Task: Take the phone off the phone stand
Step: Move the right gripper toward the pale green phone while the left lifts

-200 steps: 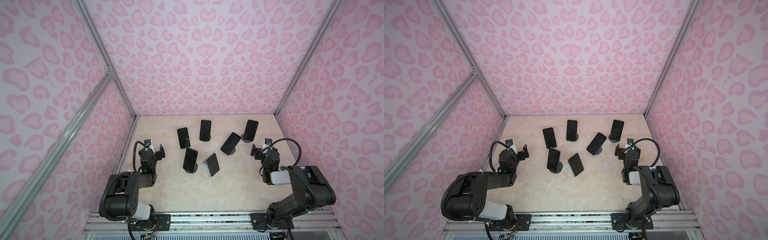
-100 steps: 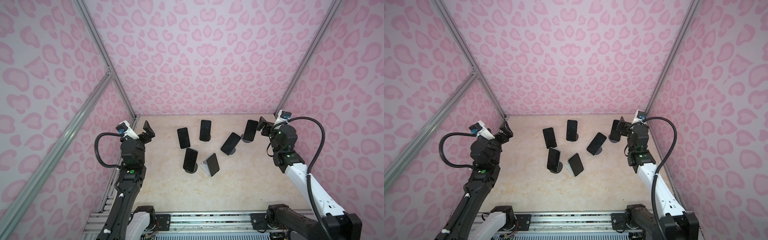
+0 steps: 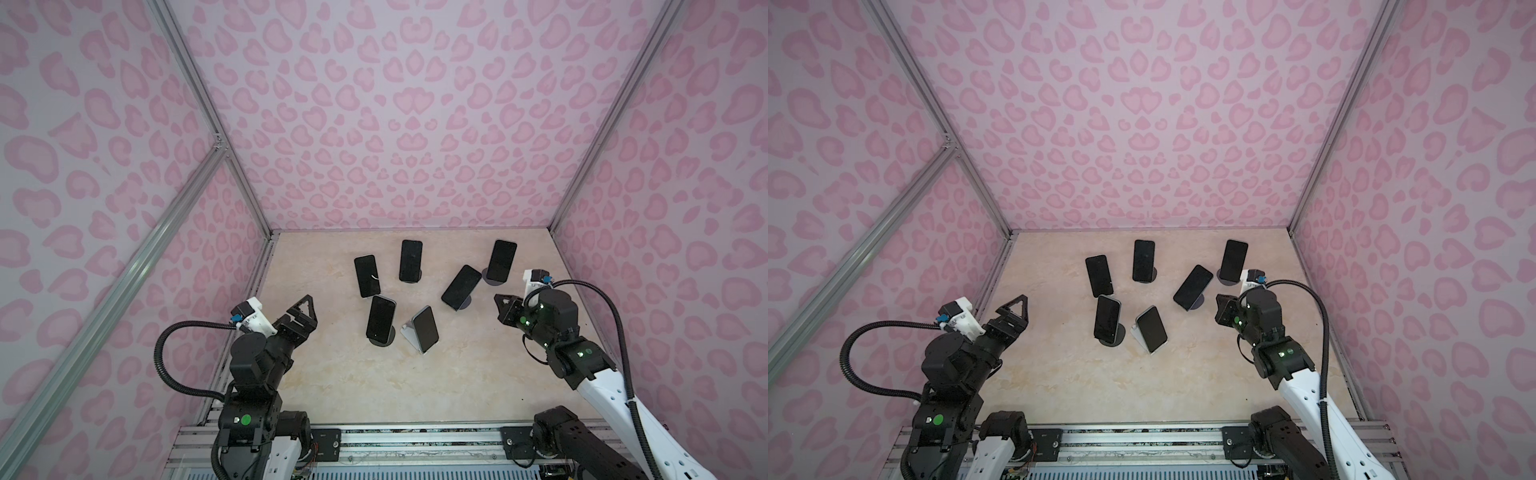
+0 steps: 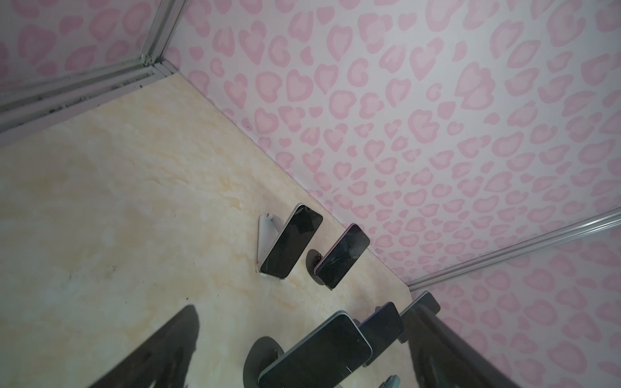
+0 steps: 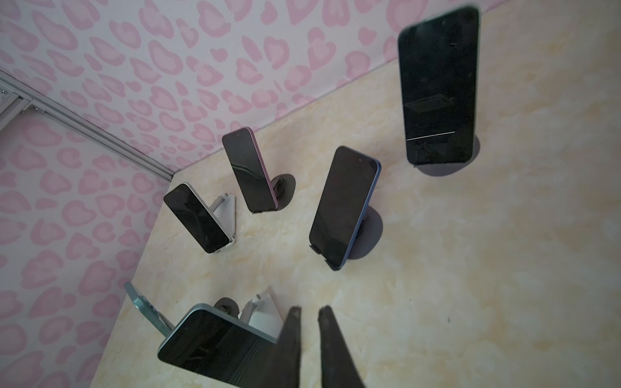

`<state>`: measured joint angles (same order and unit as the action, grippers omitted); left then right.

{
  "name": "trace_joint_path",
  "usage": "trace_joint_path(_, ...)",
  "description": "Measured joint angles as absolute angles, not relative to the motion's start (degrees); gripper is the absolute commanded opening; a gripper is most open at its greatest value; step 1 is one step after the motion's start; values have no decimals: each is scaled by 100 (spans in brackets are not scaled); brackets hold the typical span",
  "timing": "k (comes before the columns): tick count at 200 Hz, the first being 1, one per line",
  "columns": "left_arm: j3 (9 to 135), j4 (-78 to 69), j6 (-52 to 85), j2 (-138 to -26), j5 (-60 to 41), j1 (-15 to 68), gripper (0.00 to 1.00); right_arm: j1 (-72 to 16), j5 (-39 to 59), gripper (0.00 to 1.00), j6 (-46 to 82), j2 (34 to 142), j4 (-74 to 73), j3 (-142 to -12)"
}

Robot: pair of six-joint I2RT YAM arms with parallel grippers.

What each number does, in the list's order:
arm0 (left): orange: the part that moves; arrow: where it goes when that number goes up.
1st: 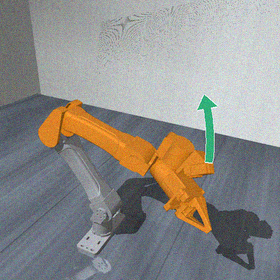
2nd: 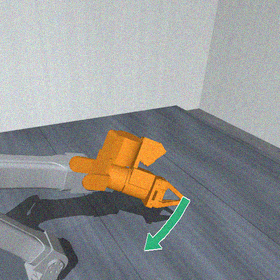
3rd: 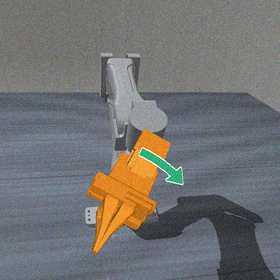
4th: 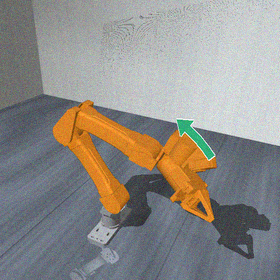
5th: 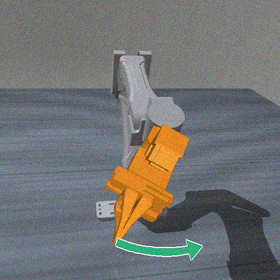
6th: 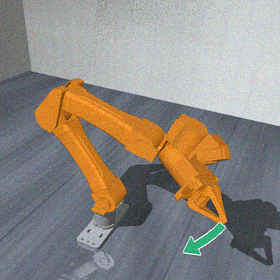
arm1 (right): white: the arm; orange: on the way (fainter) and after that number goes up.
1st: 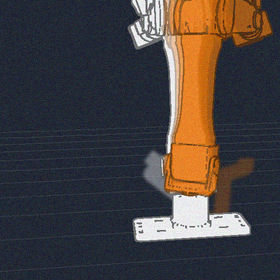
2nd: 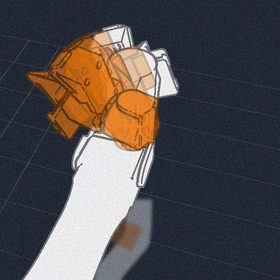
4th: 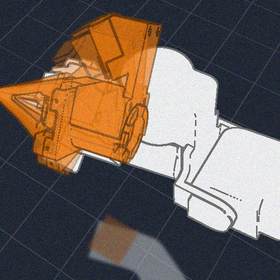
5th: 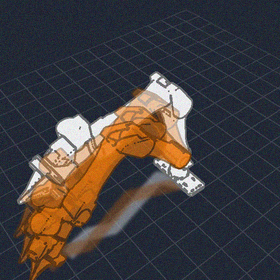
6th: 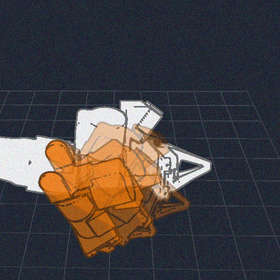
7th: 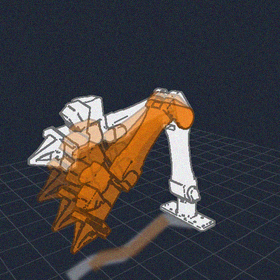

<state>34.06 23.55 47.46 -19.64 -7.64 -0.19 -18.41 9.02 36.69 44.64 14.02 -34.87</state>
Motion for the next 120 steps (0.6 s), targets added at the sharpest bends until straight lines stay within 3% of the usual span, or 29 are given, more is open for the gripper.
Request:
trace_joint_path(39,3164,2556,5063,-2187,-1267,152,95,-2543,888,0,4613,4075,701,-2045)
trace_joint_path(72,3249,2550,5085,-2471,-1712,255,95,-2803,552,0,4963,3874,231,-1649)
trace_joint_path(120,3157,2530,5092,-2530,-2067,301,95,-2829,508,0,5319,4978,-735,-1238)
